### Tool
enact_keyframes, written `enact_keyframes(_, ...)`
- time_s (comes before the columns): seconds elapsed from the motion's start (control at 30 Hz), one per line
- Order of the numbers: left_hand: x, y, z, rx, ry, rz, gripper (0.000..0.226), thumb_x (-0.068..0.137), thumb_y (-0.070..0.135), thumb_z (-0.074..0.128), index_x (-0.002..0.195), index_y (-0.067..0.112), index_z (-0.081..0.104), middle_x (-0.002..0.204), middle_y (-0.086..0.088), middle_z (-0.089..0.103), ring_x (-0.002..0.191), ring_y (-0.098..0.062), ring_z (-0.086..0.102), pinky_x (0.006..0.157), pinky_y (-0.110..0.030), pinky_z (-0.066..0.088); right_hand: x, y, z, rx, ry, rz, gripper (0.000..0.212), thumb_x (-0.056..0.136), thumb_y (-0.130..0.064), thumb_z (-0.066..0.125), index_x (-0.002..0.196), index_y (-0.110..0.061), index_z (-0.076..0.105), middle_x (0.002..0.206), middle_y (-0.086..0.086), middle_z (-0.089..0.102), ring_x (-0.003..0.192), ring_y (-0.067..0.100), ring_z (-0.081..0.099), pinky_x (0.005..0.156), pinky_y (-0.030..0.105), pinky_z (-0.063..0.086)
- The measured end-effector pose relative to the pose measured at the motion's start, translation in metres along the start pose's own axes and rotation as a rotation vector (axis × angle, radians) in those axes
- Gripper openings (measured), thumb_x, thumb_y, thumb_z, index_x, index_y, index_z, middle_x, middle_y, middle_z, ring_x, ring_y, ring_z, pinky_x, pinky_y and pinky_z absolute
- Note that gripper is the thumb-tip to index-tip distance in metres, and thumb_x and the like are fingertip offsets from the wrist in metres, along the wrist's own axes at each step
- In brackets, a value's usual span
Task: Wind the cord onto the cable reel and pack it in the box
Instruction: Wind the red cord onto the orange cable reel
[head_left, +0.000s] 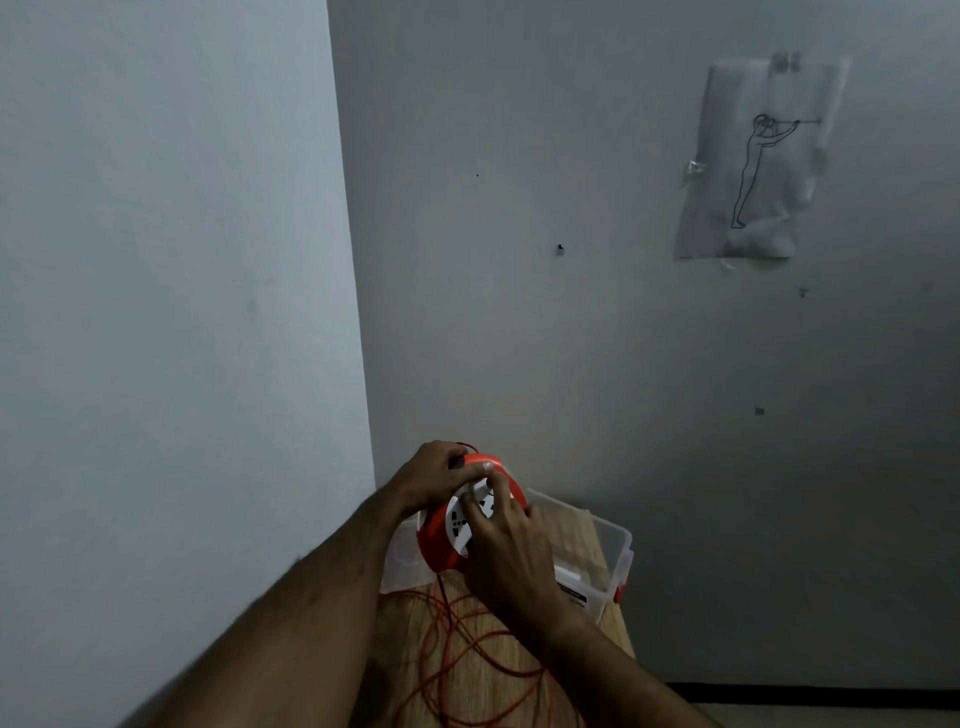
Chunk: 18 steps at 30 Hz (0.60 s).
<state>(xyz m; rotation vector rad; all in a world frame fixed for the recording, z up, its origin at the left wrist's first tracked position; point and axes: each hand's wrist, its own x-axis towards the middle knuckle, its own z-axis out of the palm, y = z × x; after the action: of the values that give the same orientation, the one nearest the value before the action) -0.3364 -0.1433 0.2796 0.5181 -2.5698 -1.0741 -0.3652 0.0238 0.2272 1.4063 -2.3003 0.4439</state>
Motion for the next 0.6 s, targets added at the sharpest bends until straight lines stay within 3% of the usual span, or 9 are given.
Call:
enact_keyframes(0.2,0.0,-0.007,0.004,-0.018,-0.004,-0.013,0.043,0.091,0.054,0.068,0.111,0.017,0.075,0.102,-0.001,0.075,0.095,-0.019,0.07,0.095,-0.044,0.059,0.002,0.006,0.002,0.173,0.093,-0.005,0.078,0.061,-0.038,0.092,0.129,-0.023,0.056,0.136,0.017,0.047,0.104,0.034,0.068,0.075,0.043,0.064)
enact_keyframes(0.33,-0.001,-0.007,0.014,0.038,0.018,-0.03,0.046,0.091,0.057,0.067,0.119,0.019,0.071,0.11,-0.001,0.075,0.099,-0.018,0.07,0.095,-0.041,0.058,0.004,0.012,0.005,0.291,0.048,0.078,0.067,0.073,-0.04,0.085,0.132,-0.022,0.059,0.133,0.012,0.058,0.105,0.026,0.067,0.081,0.031,0.058)
enact_keyframes(0.47,-0.001,-0.01,0.021,0.024,0.025,-0.037,0.044,0.087,0.061,0.066,0.11,0.025,0.073,0.098,0.007,0.074,0.09,-0.013,0.07,0.091,-0.041,0.06,0.0,0.009,0.001,0.53,0.069,0.296,0.046,0.079,-0.036,0.082,0.12,-0.025,0.064,0.109,-0.008,0.07,0.09,0.004,0.065,0.077,0.015,0.053)
enact_keyframes(0.6,0.0,-0.007,0.026,0.053,0.034,-0.031,0.034,0.09,0.057,0.067,0.101,0.025,0.071,0.09,0.007,0.072,0.085,-0.012,0.069,0.086,-0.037,0.059,0.005,0.0,0.009,0.772,0.149,0.594,0.036,0.079,-0.037,0.083,0.102,-0.024,0.059,0.091,-0.011,0.064,0.079,0.005,0.063,0.064,0.016,0.048)
